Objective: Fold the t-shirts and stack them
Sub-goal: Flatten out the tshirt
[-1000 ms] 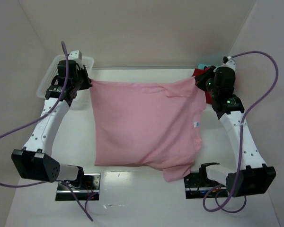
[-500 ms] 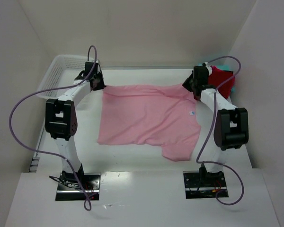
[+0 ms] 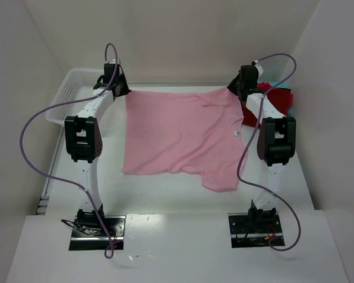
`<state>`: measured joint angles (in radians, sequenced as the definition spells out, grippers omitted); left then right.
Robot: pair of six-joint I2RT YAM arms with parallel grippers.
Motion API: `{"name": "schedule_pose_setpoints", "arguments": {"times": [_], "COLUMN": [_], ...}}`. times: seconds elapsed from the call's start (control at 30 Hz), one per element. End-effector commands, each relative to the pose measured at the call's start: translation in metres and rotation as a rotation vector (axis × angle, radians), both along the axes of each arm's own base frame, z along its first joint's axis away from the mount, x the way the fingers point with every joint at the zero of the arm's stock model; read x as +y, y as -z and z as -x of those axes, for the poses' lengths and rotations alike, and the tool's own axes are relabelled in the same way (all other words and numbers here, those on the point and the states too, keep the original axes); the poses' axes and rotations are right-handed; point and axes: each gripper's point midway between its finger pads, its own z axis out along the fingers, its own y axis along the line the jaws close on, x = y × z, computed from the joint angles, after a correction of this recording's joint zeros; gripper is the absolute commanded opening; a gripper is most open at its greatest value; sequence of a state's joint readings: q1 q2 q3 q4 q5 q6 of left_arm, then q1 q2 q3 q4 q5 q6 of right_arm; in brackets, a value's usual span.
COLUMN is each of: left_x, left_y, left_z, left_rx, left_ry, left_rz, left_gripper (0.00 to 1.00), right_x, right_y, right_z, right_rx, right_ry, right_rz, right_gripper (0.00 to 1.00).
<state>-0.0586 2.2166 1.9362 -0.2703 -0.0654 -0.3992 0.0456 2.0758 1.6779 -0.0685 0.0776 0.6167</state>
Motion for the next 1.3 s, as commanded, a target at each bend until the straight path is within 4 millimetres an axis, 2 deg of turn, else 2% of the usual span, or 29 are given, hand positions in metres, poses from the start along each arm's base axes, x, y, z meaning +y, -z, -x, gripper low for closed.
{"name": "schedule_pose_setpoints", "arguments": {"times": [0.0, 0.07, 0.1, 0.13, 0.23, 0.27, 0.37, 0.47, 0.5, 0.53, 0.57, 0.73, 0.77, 0.8, 0.83, 0.87, 0.9, 0.97, 1.0, 1.07, 1.13, 1.17, 1.23, 1.27], "left_x": [0.015, 0.015, 0.014, 0.014, 0.015, 0.015, 0.013, 0.013, 0.013, 0.015, 0.017, 0.021, 0.021, 0.019, 0.019, 0.019, 0.017, 0.016, 0.016, 0.017, 0.016, 0.016, 0.015, 0.015], "left_y": [-0.002, 0.008, 0.006, 0.018, 0.017, 0.023, 0.027, 0.028, 0.039, 0.039, 0.038, 0.031, 0.039, 0.034, 0.032, 0.032, 0.032, 0.03, 0.032, 0.032, 0.028, 0.024, 0.026, 0.02], "left_z": [-0.025, -0.028, -0.032, -0.032, -0.039, -0.04, -0.052, -0.06, -0.06, -0.062, -0.066, -0.074, -0.073, -0.076, -0.075, -0.075, -0.075, -0.074, -0.072, -0.072, -0.069, -0.067, -0.065, -0.065], "left_rx": [-0.038, -0.021, -0.03, -0.012, -0.019, -0.013, -0.021, -0.021, 0.005, 0.005, 0.002, -0.003, 0.015, -0.003, 0.0, 0.0, 0.0, 0.0, 0.011, 0.011, 0.02, 0.021, 0.031, 0.022], "left_ry": [-0.028, -0.028, -0.028, -0.028, -0.023, -0.023, -0.015, -0.01, -0.004, -0.012, -0.013, -0.007, -0.007, 0.001, 0.002, 0.002, 0.01, 0.023, 0.023, 0.029, 0.042, 0.042, 0.064, 0.064], "left_rz": [0.021, 0.02, 0.02, 0.02, 0.012, 0.012, 0.018, 0.01, 0.0, -0.005, -0.019, -0.021, -0.022, -0.015, -0.015, -0.015, -0.009, -0.011, -0.011, -0.019, -0.022, -0.022, -0.033, -0.033], "left_gripper": [0.0, 0.0, 0.0, 0.0, 0.0, 0.0, 0.0, 0.0, 0.0, 0.0, 0.0, 0.0, 0.0, 0.0, 0.0, 0.0, 0.0, 0.0, 0.0, 0.0, 0.0, 0.0, 0.0, 0.0], "right_x": [-0.033, -0.031, -0.038, -0.032, -0.031, -0.03, -0.026, -0.029, -0.029, -0.029, -0.029, -0.03, -0.03, -0.028, -0.028, -0.027, -0.027, -0.023, -0.024, -0.025, -0.025, -0.022, -0.016, -0.014], "right_y": [-0.018, -0.008, -0.003, 0.001, 0.021, 0.017, 0.038, 0.041, 0.05, 0.04, 0.047, 0.05, 0.05, 0.058, 0.054, 0.051, 0.06, 0.064, 0.066, 0.064, 0.061, 0.066, 0.063, 0.069], "right_z": [-0.024, -0.025, -0.029, -0.031, -0.032, -0.034, -0.039, -0.045, -0.046, -0.051, -0.051, -0.054, -0.054, -0.052, -0.054, -0.054, -0.052, -0.048, -0.044, -0.038, -0.029, -0.027, -0.024, -0.019], "right_rx": [-0.067, -0.046, -0.036, -0.033, 0.004, -0.006, 0.022, 0.017, 0.035, 0.013, 0.03, 0.04, 0.041, 0.058, 0.049, 0.049, 0.069, 0.089, 0.098, 0.105, 0.097, 0.102, 0.097, 0.117], "right_ry": [0.071, 0.058, 0.062, 0.032, 0.003, -0.007, -0.038, -0.051, -0.051, -0.051, -0.056, -0.056, -0.06, -0.069, -0.069, -0.085, -0.09, -0.119, -0.125, -0.117, -0.122, -0.137, -0.177, -0.187], "right_rz": [0.027, 0.032, 0.043, 0.029, 0.022, 0.017, 0.023, 0.023, 0.022, 0.023, 0.031, 0.031, 0.039, 0.034, 0.034, 0.039, 0.046, 0.048, 0.058, 0.062, 0.072, 0.063, 0.053, 0.045], "right_gripper": [0.0, 0.0, 0.0, 0.0, 0.0, 0.0, 0.03, 0.03, 0.03, 0.03, 0.03, 0.03, 0.07, 0.09, 0.12, 0.21, 0.27, 0.47, 0.6, 0.7, 0.75, 0.75, 0.75, 0.75]}}
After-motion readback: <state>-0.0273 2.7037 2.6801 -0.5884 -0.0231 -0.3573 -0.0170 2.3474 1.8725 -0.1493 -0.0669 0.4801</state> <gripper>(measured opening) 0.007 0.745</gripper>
